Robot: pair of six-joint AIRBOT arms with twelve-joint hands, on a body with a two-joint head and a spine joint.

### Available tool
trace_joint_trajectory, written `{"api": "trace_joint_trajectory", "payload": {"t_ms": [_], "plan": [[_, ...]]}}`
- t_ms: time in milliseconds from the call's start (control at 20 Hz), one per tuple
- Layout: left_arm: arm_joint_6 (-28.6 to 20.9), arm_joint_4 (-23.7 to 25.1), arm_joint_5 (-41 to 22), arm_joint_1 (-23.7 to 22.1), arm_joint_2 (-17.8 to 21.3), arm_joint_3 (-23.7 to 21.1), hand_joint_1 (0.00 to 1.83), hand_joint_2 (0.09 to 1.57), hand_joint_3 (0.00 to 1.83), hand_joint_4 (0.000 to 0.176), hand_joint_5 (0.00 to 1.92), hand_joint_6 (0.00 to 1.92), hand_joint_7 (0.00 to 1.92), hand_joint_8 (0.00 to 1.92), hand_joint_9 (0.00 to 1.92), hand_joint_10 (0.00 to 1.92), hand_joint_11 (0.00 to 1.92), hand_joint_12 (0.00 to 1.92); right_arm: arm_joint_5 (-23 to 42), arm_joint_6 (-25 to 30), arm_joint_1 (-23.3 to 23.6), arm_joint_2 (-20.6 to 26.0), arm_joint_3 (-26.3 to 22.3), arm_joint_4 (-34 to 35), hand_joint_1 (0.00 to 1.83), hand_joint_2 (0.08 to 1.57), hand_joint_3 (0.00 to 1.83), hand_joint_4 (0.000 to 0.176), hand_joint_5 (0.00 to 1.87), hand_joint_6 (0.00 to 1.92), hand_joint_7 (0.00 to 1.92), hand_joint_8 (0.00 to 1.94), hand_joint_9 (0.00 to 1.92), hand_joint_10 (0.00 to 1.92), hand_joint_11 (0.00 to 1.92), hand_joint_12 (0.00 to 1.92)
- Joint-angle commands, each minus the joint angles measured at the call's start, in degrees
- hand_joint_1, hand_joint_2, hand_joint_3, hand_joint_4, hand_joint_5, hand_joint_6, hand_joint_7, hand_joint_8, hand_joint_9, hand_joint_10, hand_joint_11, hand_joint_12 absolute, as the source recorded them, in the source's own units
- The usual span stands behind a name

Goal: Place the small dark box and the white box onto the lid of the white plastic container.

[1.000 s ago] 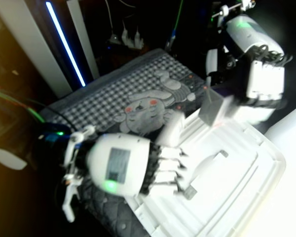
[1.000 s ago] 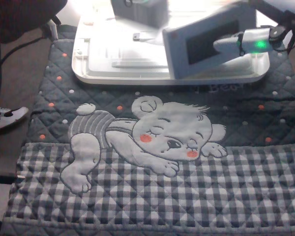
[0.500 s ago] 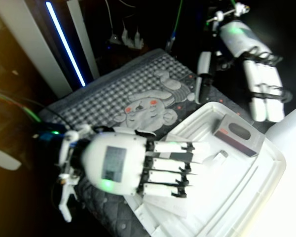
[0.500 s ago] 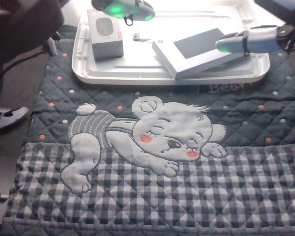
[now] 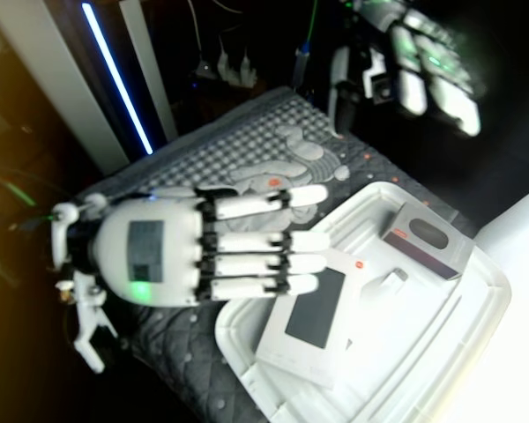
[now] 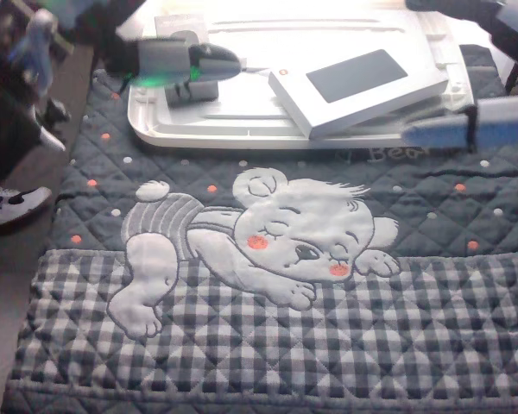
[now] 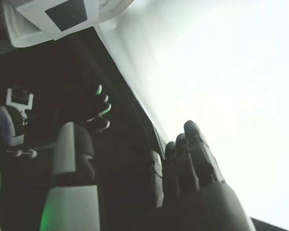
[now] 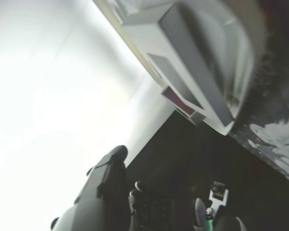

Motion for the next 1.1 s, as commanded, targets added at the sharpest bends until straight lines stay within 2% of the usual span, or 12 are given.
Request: {"api": "trace_joint_trajectory", "payload": {"t_ms": [0,50,100,150,200,500,550,650,700,750,800,1050], "plan": [[-0.4,-0.96,-9.82,0.51,0.95,-0.17,1.25,0.92,0.0,0.054,0.28,0.0,0.18,0.0,0.15,0.0,0.19,0.04,9.64,0.29,-0.16,1.06,-0.1,2.95,1.01,0.86,0.0,0.175,0.16,0.01,0.09,0.0,0.17,0.0,0.11,0.35],[-0.87,-1.27,-12.02,2.39,1.59,-0.96,1.24,0.92,0.0,0.064,0.28,0.0,0.19,0.0,0.17,0.01,0.21,0.04,11.57,0.28,-1.31,1.28,-0.81,3.07,1.03,0.87,0.01,0.176,0.17,0.01,0.08,0.0,0.14,0.0,0.07,0.34],[-1.02,-1.7,-13.89,3.9,2.19,-1.74,1.19,0.92,0.0,0.116,0.32,0.0,0.23,0.0,0.23,0.01,0.26,0.05,12.68,0.28,-1.87,1.42,-1.37,3.04,1.09,0.91,0.02,0.176,0.17,0.01,0.02,0.0,0.08,0.0,0.04,0.32],[-1.02,-1.97,-15.33,4.95,2.64,-2.36,1.19,0.92,0.0,0.116,0.32,0.0,0.23,0.0,0.23,0.01,0.26,0.05,13.54,0.28,-2.41,1.48,-1.76,3.04,1.09,0.91,0.02,0.176,0.17,0.01,0.02,0.0,0.08,0.0,0.04,0.32],[-1.02,-2.28,-16.92,6.4,3.31,-3.34,1.15,0.89,0.0,0.069,0.28,0.0,0.24,0.01,0.28,0.02,0.34,0.08,14.78,0.28,-3.25,1.59,-2.36,3.06,0.99,0.87,0.0,0.176,0.2,0.0,0.13,0.01,0.18,0.01,0.23,0.36],[-1.01,-2.96,-24.39,12.3,5.83,-7.08,1.22,0.88,0.0,0.049,0.28,0.0,0.21,0.0,0.23,0.0,0.24,0.03,20.84,0.28,-7.48,2.11,-4.72,4.64,0.99,0.87,0.0,0.176,0.23,0.0,0.22,0.01,0.21,0.01,0.15,0.38],[-1.01,-3.1,-25.31,13.35,6.32,-7.68,1.26,0.89,0.0,0.053,0.25,0.0,0.18,0.0,0.22,0.0,0.22,0.02,21.75,0.28,-8.12,2.27,-5.12,4.93,0.95,0.87,0.0,0.13,0.23,0.0,0.27,0.0,0.24,0.0,0.17,0.42],[-1.01,-3.2,-25.32,14.47,7.36,-8.64,1.28,0.89,0.0,0.063,0.25,0.0,0.19,0.01,0.23,0.01,0.22,0.02,22.34,0.28,-8.88,2.86,-6.04,5.07,0.97,0.88,0.0,0.121,0.23,0.0,0.28,0.0,0.25,0.0,0.18,0.44],[-1.01,-3.35,-25.6,15.21,7.96,-9.24,1.28,0.89,0.0,0.052,0.22,0.0,0.24,0.02,0.29,0.02,0.25,0.04,22.48,0.28,-9.21,2.91,-6.24,5.22,1.07,0.89,0.0,0.082,0.2,0.0,0.31,0.0,0.32,0.01,0.19,0.5],[-1.01,-3.43,-26.07,15.67,8.24,-9.54,1.28,0.89,0.0,0.052,0.22,0.0,0.24,0.02,0.29,0.02,0.25,0.04,22.6,0.28,-9.32,2.91,-6.33,5.26,1.07,0.89,0.0,0.082,0.2,0.0,0.31,0.0,0.32,0.01,0.19,0.5],[-1.01,-3.54,-26.88,16.33,8.57,-9.97,1.31,0.88,0.0,0.007,0.24,0.0,0.26,0.0,0.33,0.01,0.27,0.05,22.78,0.29,-9.45,2.93,-6.56,5.25,1.09,0.89,0.0,0.078,0.17,0.0,0.31,0.0,0.33,0.0,0.12,0.7],[-1.0,-3.2,-31.07,18.38,9.29,-11.39,1.27,0.96,0.01,0.0,0.18,0.0,0.21,0.0,0.22,0.0,0.21,0.04,27.07,0.33,-12.02,4.15,-8.24,7.08,0.97,0.9,0.0,0.087,0.17,0.0,0.33,0.0,0.37,0.0,0.17,0.66]]}}
